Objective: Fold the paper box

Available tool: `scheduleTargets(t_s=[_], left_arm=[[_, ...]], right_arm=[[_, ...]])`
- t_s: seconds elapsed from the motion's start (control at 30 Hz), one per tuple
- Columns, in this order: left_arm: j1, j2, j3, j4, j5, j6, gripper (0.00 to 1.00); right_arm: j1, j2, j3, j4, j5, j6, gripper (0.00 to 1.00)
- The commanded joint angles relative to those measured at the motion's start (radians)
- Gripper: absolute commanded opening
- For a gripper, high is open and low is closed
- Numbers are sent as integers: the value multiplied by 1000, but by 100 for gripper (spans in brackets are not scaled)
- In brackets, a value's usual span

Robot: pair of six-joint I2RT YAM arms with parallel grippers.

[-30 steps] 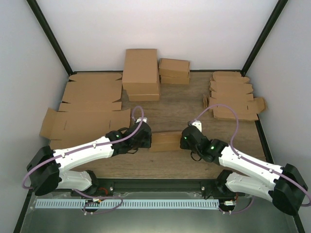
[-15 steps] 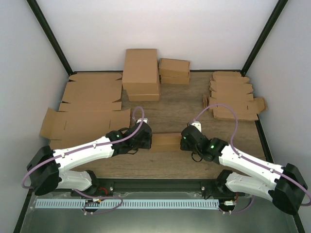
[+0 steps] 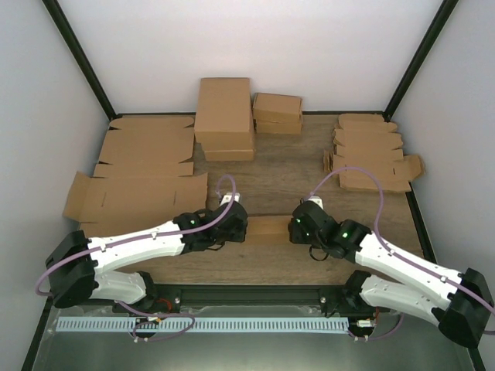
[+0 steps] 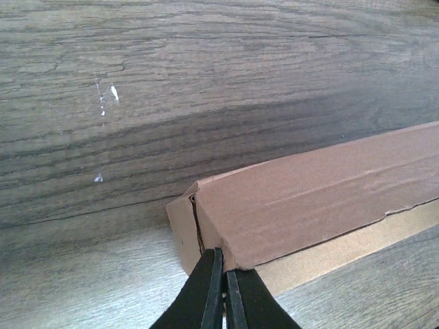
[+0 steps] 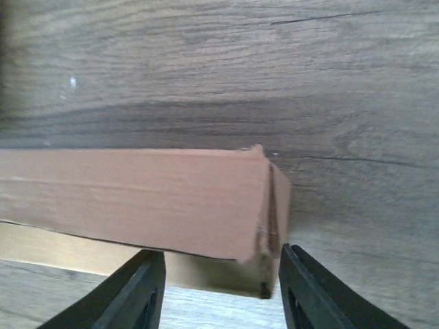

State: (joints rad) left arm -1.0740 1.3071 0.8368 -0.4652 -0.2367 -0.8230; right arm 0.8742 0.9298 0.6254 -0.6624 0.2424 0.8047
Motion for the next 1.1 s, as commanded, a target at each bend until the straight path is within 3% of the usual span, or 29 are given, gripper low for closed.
scheduleTargets(t_s=[0.0,0.1,0.5,0.73,1.07], left_arm=[[-34,3,-30,-57,-10,-39,4],[-53,7,-40,-51,-32,-56,4],[-136,38,-31,-54,-106,-121,4],[-211,78,-38,-53,-187,-190,4],[-247,124,-24,-49,-205,-210,4]], right_arm=[[9,-43,82,-30,-89,-16,54],[10,-73,100,-41,-131,-25,69],[9,-127,119,-75,-47,69,100],[7,-91,92,-59,1,111,97],[-23,-121,25,-52,-8,119,65]])
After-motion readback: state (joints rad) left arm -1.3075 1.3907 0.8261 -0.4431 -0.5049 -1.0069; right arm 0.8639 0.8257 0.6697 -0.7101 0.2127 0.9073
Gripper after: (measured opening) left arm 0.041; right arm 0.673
